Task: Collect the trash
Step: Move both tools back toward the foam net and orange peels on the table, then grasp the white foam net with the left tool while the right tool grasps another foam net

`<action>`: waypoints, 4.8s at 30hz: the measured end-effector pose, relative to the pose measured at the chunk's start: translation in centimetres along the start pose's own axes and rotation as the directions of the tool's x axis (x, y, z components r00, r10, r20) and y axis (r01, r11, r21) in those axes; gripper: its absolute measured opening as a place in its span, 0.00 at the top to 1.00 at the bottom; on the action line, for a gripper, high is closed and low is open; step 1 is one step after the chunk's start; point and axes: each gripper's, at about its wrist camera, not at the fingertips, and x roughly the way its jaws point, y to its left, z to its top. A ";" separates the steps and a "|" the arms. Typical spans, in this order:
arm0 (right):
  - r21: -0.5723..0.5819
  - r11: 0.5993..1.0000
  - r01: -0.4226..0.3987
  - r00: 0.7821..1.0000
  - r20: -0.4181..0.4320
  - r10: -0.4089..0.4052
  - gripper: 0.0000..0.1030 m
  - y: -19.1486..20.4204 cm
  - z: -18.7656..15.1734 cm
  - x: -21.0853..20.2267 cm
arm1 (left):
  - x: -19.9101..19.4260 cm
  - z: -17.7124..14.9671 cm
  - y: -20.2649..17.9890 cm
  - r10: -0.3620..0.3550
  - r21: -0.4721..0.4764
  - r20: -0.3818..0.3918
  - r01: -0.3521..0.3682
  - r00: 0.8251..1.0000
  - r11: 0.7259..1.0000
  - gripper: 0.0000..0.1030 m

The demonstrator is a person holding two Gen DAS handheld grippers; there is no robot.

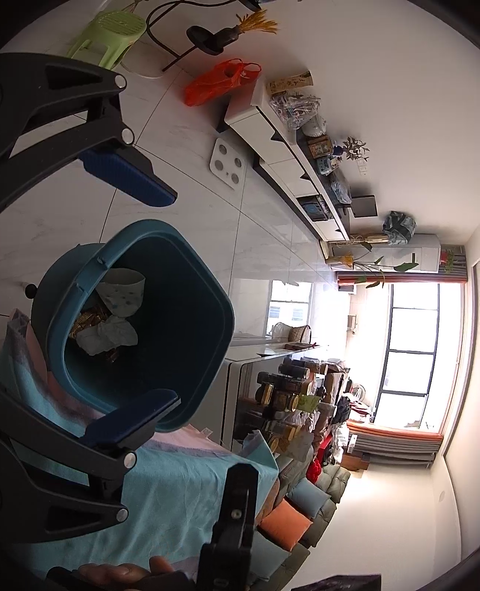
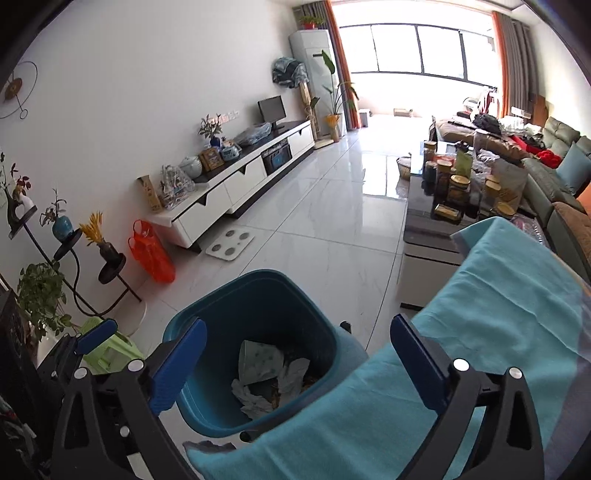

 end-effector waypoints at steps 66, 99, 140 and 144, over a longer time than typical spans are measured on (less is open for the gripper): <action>0.606 0.678 0.416 0.743 0.205 -0.638 0.07 -18.6 -26.4 -32.7 | -15.2 -4.8 -37.2 -0.697 0.461 -0.048 0.635 0.716 0.620 0.05; 0.606 0.675 0.421 0.761 0.169 -0.626 0.07 -21.3 -25.3 -32.0 | -8.1 -5.6 -49.1 -0.670 0.587 -0.157 0.614 0.725 0.527 0.45; 0.516 0.819 0.252 0.890 0.209 -0.405 0.21 -26.4 -15.4 -22.7 | -8.9 -1.1 -35.9 -0.700 0.374 -0.076 0.671 0.710 0.640 0.89; 0.529 0.810 0.254 0.914 0.143 -0.380 0.26 -27.8 -15.2 -21.2 | -8.5 -0.9 -35.2 -0.702 0.362 -0.078 0.677 0.708 0.641 0.89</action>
